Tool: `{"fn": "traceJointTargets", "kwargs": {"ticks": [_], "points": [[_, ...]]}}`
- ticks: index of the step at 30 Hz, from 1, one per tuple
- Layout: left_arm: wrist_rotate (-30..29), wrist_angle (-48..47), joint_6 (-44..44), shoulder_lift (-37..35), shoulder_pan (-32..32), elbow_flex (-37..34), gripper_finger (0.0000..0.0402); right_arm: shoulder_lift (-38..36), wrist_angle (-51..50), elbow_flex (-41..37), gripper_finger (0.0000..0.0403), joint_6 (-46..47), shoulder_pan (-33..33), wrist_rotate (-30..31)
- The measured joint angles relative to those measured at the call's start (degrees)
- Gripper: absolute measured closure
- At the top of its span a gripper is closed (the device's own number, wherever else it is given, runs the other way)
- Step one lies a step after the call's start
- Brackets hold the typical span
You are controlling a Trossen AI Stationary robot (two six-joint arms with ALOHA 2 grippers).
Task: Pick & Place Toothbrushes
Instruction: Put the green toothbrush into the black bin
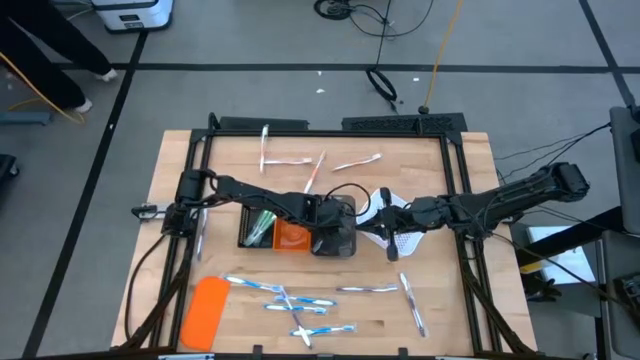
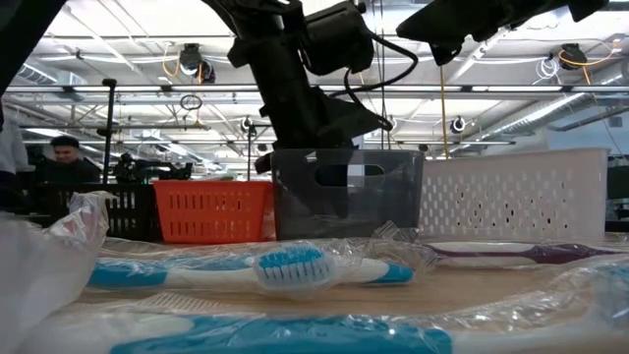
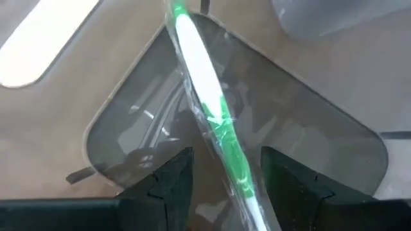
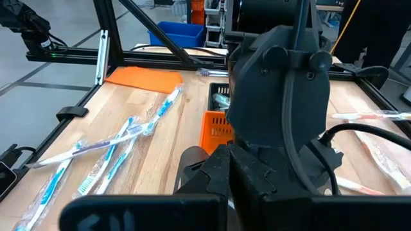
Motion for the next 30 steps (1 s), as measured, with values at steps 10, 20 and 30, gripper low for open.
{"fn": "traceJointTargets", "kwargs": {"ticks": [10,20,30], "points": [[1.06,0.54,-1.22,0.86,0.0,0.0,0.0237,0.0,-0.32,0.0,0.0403,0.0,0.0,0.02],[1.04,0.84,-0.27,0.92,0.0,-0.02,0.0393,0.0,-0.42,0.0,0.0403,0.0,0.0,0.04],[0.4,0.55,-0.19,0.24,-0.02,0.39,0.0401,0.0,-2.16,0.0,0.0403,-0.02,-0.02,3.6]]}}
